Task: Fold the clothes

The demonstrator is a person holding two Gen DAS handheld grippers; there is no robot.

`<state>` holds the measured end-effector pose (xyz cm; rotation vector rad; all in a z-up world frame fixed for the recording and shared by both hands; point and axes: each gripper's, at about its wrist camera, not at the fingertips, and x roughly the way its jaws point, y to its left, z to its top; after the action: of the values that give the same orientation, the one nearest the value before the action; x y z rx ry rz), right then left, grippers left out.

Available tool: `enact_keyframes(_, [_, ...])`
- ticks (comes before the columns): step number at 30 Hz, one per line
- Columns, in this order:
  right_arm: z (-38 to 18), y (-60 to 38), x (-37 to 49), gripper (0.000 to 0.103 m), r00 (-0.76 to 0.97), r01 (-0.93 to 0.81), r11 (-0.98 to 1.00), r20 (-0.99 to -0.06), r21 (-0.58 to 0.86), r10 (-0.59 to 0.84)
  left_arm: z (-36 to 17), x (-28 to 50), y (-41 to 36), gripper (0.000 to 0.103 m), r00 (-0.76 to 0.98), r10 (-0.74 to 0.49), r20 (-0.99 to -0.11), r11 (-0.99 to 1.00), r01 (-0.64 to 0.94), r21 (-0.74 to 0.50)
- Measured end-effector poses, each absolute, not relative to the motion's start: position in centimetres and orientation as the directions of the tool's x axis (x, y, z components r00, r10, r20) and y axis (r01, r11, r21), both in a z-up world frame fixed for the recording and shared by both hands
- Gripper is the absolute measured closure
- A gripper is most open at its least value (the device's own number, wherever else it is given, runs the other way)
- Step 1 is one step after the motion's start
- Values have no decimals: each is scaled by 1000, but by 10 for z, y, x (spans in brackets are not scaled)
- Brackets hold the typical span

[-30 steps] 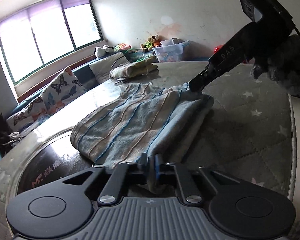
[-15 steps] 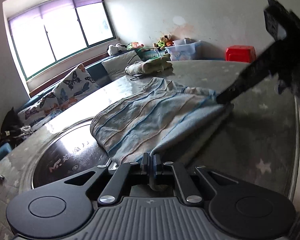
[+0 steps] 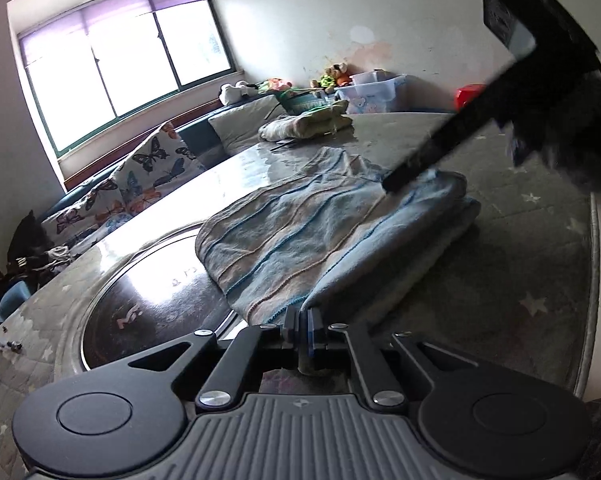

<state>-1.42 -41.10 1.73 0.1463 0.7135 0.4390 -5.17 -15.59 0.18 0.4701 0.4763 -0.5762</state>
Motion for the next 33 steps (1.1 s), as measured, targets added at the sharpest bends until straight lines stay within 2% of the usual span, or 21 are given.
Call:
enact_keyframes(5, [12, -412, -22, 83, 647, -371, 885, -606, 280, 463, 0, -50, -148, 98, 723, -396, -567, 745, 614, 262])
enact_keyframes(7, [17, -413, -22, 83, 640, -384, 883, -611, 270, 466, 3, -51, -145, 95, 711, -407, -573, 743, 623, 245])
enact_keyframes(10, [26, -414, -17, 81, 645, -402, 881, -606, 249, 466, 14, -47, -136, 92, 693, -431, -579, 755, 628, 189])
enact_keyframes(12, [32, -412, -11, 77, 656, -412, 881, -596, 232, 463, 23, -45, -133, 93, 691, -447, -567, 772, 619, 146])
enact_keyframes(16, [37, -403, 5, 77, 663, -438, 874, -582, 210, 471, 38, -33, -139, 93, 678, -499, -540, 792, 610, 35])
enact_keyframes(19, [36, -392, 17, 77, 655, -458, 868, -589, 189, 474, 37, -25, -160, 93, 650, -539, -535, 768, 640, 4])
enact_keyframes(27, [23, -396, 37, 77, 668, -425, 892, -612, 153, 423, 5, -14, -192, 93, 573, -558, -600, 723, 690, -14])
enact_keyframes(33, [13, -419, 51, 79, 692, -339, 922, -614, 186, 379, 3, -17, -187, 93, 573, -562, -596, 720, 694, -10])
